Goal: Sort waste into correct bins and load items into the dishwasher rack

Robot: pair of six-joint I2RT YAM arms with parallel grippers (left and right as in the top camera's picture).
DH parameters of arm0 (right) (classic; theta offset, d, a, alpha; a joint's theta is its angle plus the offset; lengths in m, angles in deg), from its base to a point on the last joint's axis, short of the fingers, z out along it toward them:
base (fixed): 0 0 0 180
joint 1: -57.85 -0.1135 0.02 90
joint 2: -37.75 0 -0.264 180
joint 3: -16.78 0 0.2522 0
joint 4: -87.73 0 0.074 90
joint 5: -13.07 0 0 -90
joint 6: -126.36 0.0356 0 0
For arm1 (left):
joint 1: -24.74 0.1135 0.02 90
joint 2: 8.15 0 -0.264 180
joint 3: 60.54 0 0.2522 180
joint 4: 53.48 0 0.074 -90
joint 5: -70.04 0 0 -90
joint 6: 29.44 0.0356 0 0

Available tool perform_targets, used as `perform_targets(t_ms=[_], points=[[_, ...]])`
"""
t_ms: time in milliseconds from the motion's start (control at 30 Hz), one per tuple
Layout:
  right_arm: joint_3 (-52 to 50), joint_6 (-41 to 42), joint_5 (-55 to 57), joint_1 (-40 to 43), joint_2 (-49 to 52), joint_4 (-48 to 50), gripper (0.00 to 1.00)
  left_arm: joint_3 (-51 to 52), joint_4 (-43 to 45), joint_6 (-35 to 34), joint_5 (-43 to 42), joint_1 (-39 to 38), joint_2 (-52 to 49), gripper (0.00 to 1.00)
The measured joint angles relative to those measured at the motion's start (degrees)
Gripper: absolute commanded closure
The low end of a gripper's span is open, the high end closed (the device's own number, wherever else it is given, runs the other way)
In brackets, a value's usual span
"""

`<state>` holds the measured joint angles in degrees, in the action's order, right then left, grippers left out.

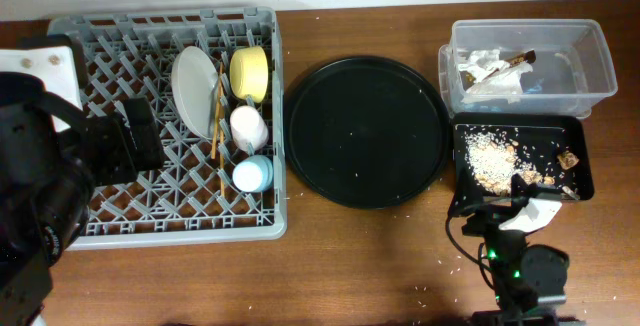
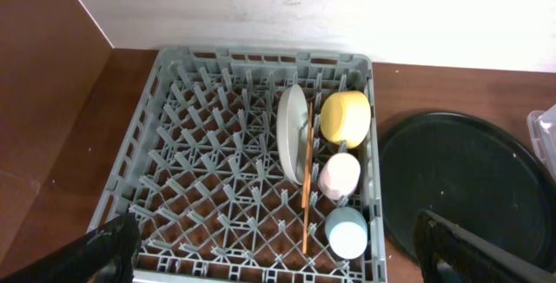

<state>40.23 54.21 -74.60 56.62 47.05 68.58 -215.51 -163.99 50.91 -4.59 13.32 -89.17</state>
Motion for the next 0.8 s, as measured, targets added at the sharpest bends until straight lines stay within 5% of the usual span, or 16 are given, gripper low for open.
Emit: perform_targets(t_ms=[200, 800], points=[[-7.4, -1.9, -0.5, 0.0, -8.4, 1.7, 0.02, 0.0, 0.0, 0.0, 0.0, 0.0, 0.0, 0.0], [-8.9, -1.8, -2.0, 0.0, -8.5, 0.9, 0.01, 0.0, 0.0, 0.0, 0.0, 0.0, 0.0, 0.0]])
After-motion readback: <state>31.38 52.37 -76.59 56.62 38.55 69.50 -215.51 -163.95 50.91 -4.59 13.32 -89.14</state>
